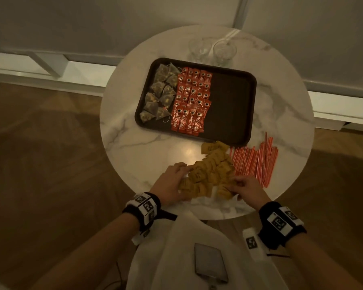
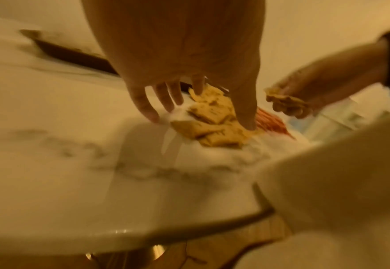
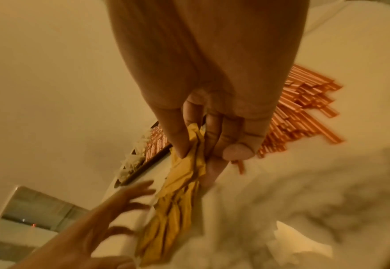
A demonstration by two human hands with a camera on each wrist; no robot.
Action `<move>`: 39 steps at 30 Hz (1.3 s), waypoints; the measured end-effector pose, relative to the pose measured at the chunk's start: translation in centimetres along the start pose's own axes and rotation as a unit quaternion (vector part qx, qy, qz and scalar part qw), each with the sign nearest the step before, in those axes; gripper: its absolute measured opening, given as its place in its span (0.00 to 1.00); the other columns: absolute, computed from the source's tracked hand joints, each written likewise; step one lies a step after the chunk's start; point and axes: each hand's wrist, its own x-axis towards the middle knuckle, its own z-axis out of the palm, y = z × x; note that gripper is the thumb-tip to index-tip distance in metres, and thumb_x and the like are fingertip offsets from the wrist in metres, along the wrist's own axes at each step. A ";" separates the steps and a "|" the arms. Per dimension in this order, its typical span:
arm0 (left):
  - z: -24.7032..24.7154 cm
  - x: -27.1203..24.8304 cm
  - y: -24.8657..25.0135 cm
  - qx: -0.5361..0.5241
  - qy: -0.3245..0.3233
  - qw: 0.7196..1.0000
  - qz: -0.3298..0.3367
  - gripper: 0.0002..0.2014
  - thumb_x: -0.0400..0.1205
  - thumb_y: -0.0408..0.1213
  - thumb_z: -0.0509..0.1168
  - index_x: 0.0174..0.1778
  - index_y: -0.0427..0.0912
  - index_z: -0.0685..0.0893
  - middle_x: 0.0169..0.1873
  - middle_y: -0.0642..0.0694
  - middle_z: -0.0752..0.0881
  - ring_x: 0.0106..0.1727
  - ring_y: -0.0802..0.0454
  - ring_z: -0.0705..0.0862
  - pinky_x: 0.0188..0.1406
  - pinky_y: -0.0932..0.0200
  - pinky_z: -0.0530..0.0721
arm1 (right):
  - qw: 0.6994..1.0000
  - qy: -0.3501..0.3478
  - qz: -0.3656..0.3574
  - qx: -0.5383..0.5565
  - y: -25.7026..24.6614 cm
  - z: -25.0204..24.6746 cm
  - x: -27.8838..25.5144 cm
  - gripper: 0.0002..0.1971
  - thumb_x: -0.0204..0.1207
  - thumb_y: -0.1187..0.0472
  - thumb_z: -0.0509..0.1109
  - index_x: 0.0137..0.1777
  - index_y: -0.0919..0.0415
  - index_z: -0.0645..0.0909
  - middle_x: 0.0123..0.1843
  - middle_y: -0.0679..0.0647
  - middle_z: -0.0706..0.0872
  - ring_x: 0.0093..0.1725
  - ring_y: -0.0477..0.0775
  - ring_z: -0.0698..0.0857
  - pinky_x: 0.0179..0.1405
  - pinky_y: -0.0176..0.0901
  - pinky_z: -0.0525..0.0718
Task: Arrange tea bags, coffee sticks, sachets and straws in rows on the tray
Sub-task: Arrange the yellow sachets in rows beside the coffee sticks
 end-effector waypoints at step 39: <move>-5.8 3.9 7.4 -0.595 0.135 0.775 -0.165 0.16 0.82 0.30 0.60 0.62 0.48 0.84 0.48 0.40 0.90 0.45 0.46 0.90 0.40 0.53 0.88 | 0.976 0.050 -0.066 0.203 -11.1 1.9 2.7 0.06 0.76 0.64 0.75 0.52 0.62 0.88 0.42 0.55 0.92 0.31 0.50 0.87 0.26 0.34 0.82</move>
